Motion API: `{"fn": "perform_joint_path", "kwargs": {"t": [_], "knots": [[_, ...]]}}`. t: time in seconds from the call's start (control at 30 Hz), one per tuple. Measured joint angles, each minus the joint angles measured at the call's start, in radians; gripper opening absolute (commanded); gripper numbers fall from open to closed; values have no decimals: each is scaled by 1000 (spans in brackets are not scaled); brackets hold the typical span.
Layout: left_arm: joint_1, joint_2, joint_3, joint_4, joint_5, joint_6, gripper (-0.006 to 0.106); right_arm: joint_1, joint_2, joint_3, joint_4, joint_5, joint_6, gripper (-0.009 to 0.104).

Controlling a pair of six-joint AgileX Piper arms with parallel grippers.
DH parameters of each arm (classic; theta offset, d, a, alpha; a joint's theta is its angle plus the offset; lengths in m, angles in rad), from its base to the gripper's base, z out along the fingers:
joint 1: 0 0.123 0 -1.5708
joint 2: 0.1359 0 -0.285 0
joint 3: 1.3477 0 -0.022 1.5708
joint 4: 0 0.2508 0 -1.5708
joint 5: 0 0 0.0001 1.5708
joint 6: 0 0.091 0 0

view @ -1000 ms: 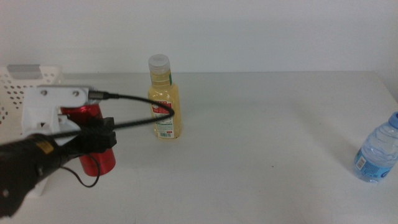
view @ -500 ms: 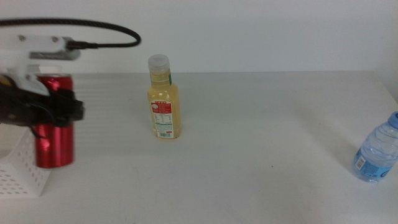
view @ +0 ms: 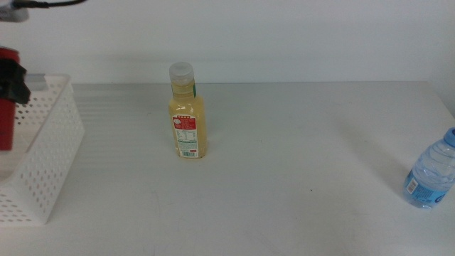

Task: Use arms to grab the bottles and put them into the dustbin to the left of the table.

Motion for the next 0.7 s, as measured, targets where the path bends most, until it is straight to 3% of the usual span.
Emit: {"fn": "perform_joint_path", "kwargs": {"t": [0.27,0.7], "knots": [[77,205,-155,8,33,22,-5,0,0,0,0,0,0,69],[90,401,-168,61,1,28,-5,0,0,0,0,0,0,69]]}}
